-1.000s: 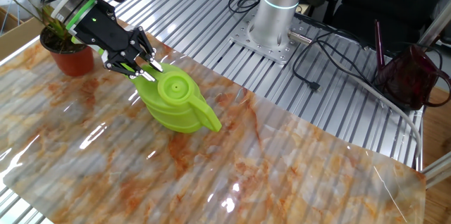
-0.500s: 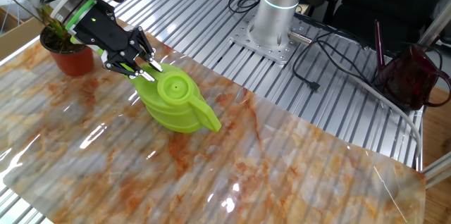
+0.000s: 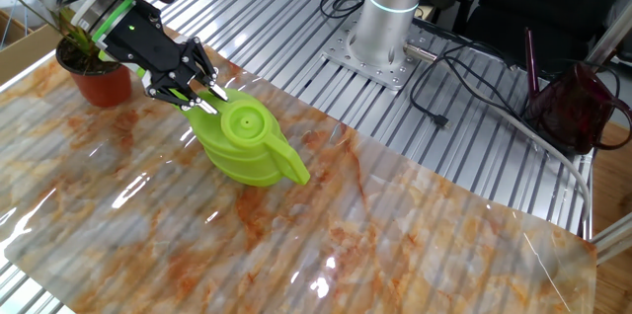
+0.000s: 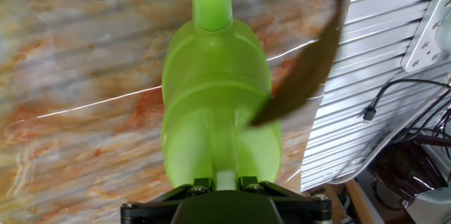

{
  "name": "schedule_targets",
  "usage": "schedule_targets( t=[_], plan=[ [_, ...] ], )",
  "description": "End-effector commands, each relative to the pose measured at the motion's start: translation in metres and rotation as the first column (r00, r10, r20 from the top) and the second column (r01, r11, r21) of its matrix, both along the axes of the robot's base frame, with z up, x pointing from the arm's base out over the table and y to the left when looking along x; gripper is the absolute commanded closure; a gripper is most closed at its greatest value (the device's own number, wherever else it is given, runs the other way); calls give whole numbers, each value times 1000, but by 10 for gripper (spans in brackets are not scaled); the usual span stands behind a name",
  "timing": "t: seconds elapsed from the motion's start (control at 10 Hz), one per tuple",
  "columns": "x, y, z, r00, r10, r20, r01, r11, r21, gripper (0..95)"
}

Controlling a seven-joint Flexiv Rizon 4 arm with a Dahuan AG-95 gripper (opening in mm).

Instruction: Water the plant

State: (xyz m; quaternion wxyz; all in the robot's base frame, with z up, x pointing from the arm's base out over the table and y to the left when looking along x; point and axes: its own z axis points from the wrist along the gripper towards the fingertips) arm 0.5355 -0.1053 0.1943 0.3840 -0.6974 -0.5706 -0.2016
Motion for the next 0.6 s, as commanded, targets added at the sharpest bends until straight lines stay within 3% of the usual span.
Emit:
schedule_targets(
  t=[0.1, 0.3, 0.6],
  plan=[
    [0, 0, 1, 1000, -10, -13, 10, 1000, -1, 950],
    [0, 0, 1, 1000, -15, -19, 15, 1000, -1, 950],
    [0, 0, 1, 1000, -2, -5, 2, 1000, -16, 950]
  ],
)
